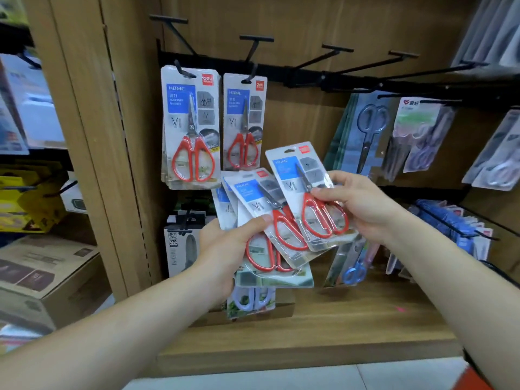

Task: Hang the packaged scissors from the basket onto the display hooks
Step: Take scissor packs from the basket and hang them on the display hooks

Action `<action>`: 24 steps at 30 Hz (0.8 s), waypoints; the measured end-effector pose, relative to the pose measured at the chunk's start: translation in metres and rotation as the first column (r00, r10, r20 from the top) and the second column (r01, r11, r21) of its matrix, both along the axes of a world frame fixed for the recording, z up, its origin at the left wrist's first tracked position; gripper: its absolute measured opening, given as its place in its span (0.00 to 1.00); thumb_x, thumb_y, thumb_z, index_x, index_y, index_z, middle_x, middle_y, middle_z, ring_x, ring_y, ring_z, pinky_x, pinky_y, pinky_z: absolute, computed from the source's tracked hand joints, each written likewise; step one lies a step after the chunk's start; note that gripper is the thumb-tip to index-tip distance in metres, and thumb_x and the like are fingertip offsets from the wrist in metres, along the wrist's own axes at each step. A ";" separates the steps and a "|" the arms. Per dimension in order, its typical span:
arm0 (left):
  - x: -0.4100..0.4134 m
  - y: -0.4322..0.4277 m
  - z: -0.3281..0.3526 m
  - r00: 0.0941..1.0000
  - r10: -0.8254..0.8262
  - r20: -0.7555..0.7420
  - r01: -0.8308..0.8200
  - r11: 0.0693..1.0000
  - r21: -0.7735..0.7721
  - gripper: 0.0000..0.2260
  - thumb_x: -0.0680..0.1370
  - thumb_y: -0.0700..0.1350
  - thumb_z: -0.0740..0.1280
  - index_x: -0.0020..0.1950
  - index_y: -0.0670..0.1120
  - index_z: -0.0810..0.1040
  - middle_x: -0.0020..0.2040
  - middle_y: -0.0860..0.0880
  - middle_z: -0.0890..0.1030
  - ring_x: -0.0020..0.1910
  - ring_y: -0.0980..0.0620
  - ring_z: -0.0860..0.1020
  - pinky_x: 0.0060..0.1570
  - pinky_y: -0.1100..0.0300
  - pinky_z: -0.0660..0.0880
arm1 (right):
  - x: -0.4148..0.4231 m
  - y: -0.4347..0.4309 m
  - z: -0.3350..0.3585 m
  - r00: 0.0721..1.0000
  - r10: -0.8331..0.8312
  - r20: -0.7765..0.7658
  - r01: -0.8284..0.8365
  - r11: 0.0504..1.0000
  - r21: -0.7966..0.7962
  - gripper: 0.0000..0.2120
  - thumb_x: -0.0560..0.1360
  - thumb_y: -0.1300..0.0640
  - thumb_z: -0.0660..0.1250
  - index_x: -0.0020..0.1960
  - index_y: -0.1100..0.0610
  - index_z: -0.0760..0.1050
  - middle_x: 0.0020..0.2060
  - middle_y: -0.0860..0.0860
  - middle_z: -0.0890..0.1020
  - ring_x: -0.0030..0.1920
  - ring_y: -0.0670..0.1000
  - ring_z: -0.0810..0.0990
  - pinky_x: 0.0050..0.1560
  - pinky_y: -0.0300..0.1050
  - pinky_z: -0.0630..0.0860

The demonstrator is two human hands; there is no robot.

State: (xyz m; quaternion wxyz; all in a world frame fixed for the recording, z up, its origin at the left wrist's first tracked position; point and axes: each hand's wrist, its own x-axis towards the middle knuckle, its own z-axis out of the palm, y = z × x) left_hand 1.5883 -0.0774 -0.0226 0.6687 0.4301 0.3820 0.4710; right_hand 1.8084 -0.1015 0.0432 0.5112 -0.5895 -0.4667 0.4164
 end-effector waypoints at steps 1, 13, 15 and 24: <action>0.000 0.000 0.000 1.000 0.001 -0.001 -0.001 1.000 -0.004 0.15 0.73 0.41 0.79 0.59 0.46 0.84 0.49 0.45 0.88 0.48 0.43 0.88 0.58 0.39 0.81 | -0.001 -0.001 0.006 0.998 -0.002 0.064 -0.002 0.998 0.063 0.17 0.77 0.62 0.73 0.64 0.58 0.77 0.48 0.58 0.88 0.45 0.58 0.89 0.47 0.55 0.85; -0.003 0.004 0.004 0.999 -0.029 0.014 0.030 0.997 -0.068 0.17 0.72 0.42 0.80 0.59 0.45 0.84 0.48 0.43 0.88 0.48 0.40 0.87 0.56 0.39 0.82 | -0.036 0.016 0.056 0.903 -0.034 0.429 -0.227 0.809 0.542 0.22 0.78 0.64 0.73 0.70 0.54 0.76 0.59 0.50 0.86 0.59 0.50 0.85 0.57 0.50 0.84; -0.005 0.003 0.003 0.999 -0.039 0.014 0.040 0.996 -0.077 0.16 0.72 0.42 0.80 0.59 0.46 0.84 0.48 0.43 0.88 0.47 0.40 0.87 0.57 0.39 0.82 | -0.038 0.021 0.055 0.917 -0.064 0.394 -0.185 0.807 0.561 0.23 0.78 0.64 0.73 0.71 0.54 0.76 0.58 0.49 0.86 0.57 0.49 0.86 0.52 0.48 0.85; -0.012 0.002 0.004 0.997 -0.074 0.009 0.074 0.994 -0.082 0.16 0.73 0.42 0.79 0.60 0.45 0.83 0.48 0.42 0.88 0.47 0.40 0.87 0.53 0.39 0.83 | -0.033 0.034 0.048 0.847 -0.257 0.465 -0.075 0.809 0.584 0.23 0.76 0.55 0.76 0.70 0.51 0.77 0.58 0.44 0.85 0.56 0.44 0.85 0.50 0.45 0.85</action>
